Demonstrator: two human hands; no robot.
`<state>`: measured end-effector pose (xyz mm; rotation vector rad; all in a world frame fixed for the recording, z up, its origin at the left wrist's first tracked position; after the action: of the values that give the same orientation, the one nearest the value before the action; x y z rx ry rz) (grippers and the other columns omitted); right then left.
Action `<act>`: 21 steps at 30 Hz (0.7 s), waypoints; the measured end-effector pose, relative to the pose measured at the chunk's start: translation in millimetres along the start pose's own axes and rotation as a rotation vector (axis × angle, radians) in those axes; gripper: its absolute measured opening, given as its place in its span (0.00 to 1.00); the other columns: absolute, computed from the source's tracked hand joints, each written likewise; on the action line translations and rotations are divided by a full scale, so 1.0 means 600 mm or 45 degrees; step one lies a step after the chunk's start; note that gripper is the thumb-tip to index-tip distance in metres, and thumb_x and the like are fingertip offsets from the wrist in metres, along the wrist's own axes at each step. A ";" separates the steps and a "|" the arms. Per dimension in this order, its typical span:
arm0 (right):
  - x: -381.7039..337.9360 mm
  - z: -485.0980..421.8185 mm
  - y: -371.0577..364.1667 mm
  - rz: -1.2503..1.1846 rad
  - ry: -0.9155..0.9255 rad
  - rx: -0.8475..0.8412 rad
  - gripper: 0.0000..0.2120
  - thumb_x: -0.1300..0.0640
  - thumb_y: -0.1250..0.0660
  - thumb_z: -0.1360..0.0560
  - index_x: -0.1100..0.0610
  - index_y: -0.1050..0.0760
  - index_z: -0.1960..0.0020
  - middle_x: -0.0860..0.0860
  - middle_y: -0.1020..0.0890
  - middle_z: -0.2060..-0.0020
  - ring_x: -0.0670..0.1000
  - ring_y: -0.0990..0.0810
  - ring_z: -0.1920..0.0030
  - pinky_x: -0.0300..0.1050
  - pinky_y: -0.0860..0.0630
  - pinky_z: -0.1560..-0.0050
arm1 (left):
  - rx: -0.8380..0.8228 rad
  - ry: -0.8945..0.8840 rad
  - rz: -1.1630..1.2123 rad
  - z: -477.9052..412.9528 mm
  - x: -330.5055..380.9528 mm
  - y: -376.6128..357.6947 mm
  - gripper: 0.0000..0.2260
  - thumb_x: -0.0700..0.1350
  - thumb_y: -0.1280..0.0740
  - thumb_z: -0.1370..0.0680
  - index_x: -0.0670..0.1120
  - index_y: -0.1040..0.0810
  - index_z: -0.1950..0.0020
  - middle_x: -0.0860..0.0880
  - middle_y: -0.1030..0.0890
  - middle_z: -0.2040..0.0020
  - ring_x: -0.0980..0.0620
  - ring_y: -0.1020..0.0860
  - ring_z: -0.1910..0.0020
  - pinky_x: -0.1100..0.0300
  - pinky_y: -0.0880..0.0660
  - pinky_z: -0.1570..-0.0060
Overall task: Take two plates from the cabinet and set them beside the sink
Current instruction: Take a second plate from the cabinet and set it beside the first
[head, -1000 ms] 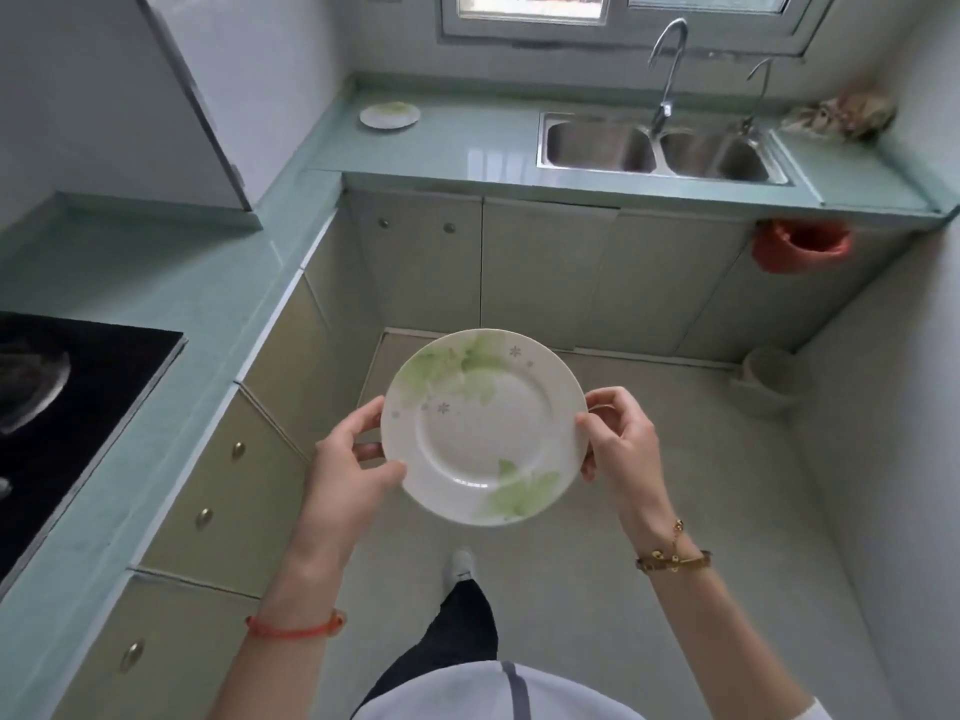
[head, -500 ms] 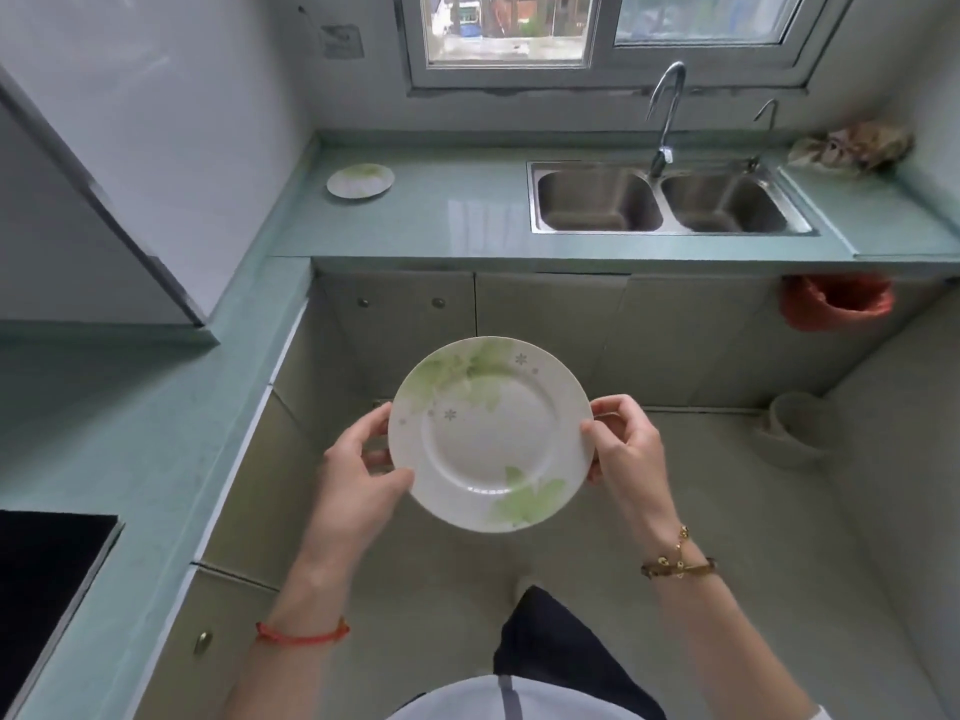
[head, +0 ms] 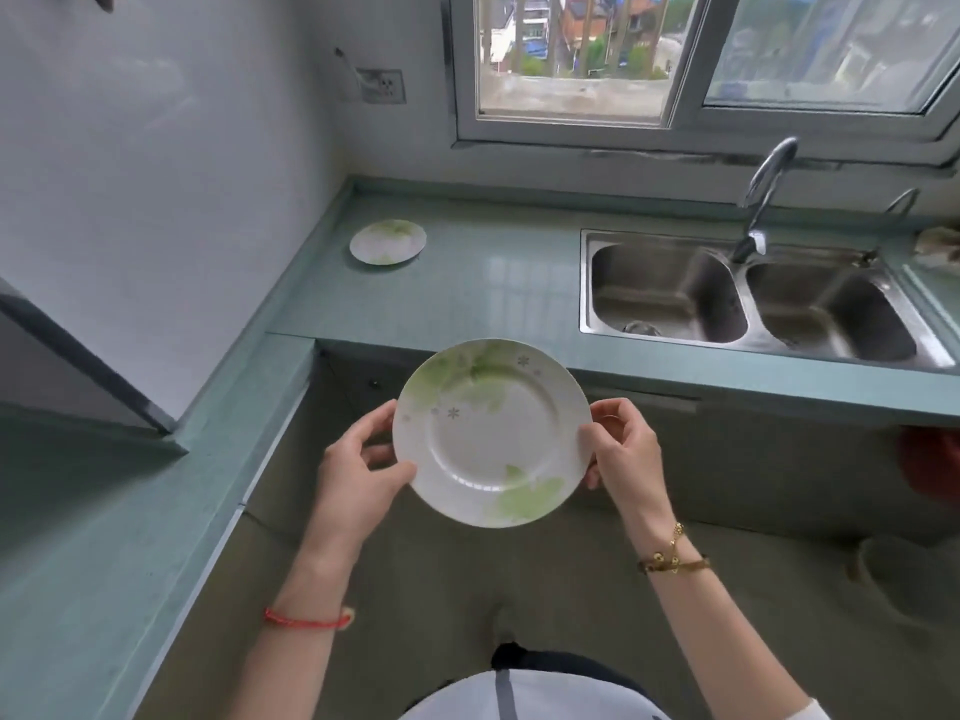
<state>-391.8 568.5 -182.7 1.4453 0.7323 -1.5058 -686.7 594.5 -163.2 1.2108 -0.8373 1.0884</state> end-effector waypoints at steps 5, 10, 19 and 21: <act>-0.022 -0.154 -0.039 0.084 -0.010 -0.059 0.04 0.63 0.36 0.26 0.57 0.25 0.53 0.55 0.21 0.66 0.50 0.29 0.79 0.42 0.31 0.78 | 0.038 0.003 0.076 -0.128 0.033 -0.029 0.32 0.29 0.29 0.30 0.54 0.24 0.30 0.62 0.17 0.45 0.66 0.17 0.50 0.76 0.23 0.59; -0.022 -0.304 -0.085 0.158 -0.061 -0.091 0.05 0.63 0.37 0.25 0.60 0.26 0.50 0.56 0.21 0.63 0.48 0.28 0.78 0.38 0.31 0.80 | 0.047 0.042 0.130 -0.271 0.045 -0.060 0.31 0.27 0.30 0.31 0.52 0.23 0.32 0.60 0.16 0.45 0.60 0.16 0.48 0.70 0.20 0.54; -0.013 -0.558 -0.189 0.293 -0.133 -0.062 0.06 0.63 0.38 0.25 0.59 0.27 0.49 0.56 0.19 0.60 0.52 0.24 0.71 0.38 0.29 0.76 | -0.021 0.147 0.111 -0.569 0.041 -0.112 0.31 0.27 0.31 0.29 0.50 0.26 0.29 0.56 0.19 0.41 0.55 0.17 0.47 0.67 0.21 0.55; -0.008 -0.617 -0.215 0.333 -0.159 -0.046 0.05 0.62 0.38 0.25 0.59 0.27 0.49 0.56 0.19 0.60 0.52 0.23 0.71 0.39 0.29 0.76 | -0.051 0.145 0.099 -0.643 0.043 -0.121 0.31 0.27 0.31 0.29 0.50 0.25 0.29 0.54 0.19 0.40 0.52 0.17 0.46 0.61 0.20 0.51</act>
<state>-342.2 951.1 -251.8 1.3497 0.4727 -1.3594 -630.0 977.7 -232.7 1.0805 -0.8202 1.1867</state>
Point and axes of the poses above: each hand's wrist, its own z-axis away from the middle knuckle, its own y-axis out of the back of the hand, x = y × z, the point moved 8 cm from there along -z, towards the middle knuckle
